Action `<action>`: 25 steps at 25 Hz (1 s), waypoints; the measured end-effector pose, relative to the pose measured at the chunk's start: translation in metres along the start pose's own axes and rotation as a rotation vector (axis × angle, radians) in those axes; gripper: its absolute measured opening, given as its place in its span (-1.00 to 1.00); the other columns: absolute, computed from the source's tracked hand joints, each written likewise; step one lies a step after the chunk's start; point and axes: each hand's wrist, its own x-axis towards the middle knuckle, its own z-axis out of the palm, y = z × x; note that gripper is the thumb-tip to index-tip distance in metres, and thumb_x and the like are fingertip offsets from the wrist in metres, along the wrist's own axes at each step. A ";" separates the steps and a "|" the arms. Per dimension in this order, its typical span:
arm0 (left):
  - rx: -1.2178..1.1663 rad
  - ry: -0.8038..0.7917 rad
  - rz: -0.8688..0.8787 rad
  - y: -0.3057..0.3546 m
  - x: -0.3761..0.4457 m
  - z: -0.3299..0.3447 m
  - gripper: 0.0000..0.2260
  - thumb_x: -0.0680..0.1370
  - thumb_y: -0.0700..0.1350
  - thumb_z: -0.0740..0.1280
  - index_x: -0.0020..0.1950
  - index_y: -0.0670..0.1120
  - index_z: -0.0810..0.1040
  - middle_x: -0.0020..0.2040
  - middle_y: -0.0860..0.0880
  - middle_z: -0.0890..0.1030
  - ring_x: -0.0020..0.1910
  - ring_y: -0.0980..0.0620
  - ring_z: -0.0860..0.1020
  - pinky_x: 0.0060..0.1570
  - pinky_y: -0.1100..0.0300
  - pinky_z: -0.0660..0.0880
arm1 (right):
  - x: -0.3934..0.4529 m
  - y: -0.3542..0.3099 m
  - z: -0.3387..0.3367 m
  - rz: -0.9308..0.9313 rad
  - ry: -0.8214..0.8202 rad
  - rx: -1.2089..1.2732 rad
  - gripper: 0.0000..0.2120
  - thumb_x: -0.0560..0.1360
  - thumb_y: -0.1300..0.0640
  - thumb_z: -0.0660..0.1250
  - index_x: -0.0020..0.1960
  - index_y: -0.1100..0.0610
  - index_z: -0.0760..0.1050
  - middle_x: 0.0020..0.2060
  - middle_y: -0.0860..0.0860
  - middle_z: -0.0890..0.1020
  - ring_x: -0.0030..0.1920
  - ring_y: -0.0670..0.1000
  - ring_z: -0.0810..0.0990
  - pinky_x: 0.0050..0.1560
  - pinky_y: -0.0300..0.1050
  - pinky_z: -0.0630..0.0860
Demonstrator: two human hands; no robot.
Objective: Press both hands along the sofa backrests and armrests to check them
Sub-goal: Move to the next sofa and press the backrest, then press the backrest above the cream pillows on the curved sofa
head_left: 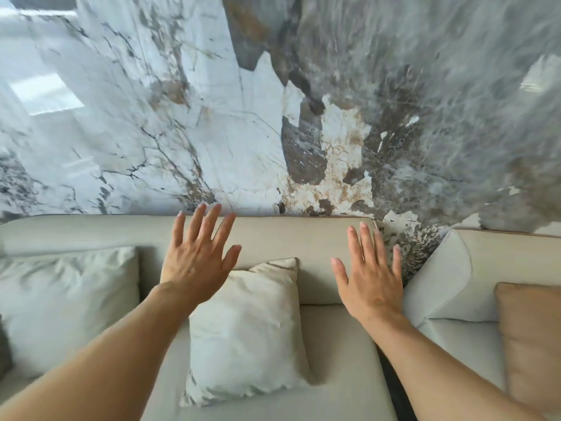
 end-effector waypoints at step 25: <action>0.114 0.129 -0.336 -0.249 -0.253 -0.206 -0.44 0.57 0.17 0.01 0.53 -0.02 0.16 0.54 -0.11 0.20 0.54 -0.15 0.07 0.50 -0.16 -0.14 | -0.151 -0.287 -0.194 -0.283 0.139 0.204 -0.36 0.56 -0.23 -0.18 0.56 0.02 -0.11 0.57 0.00 -0.05 0.55 0.05 -0.09 0.42 0.11 -0.34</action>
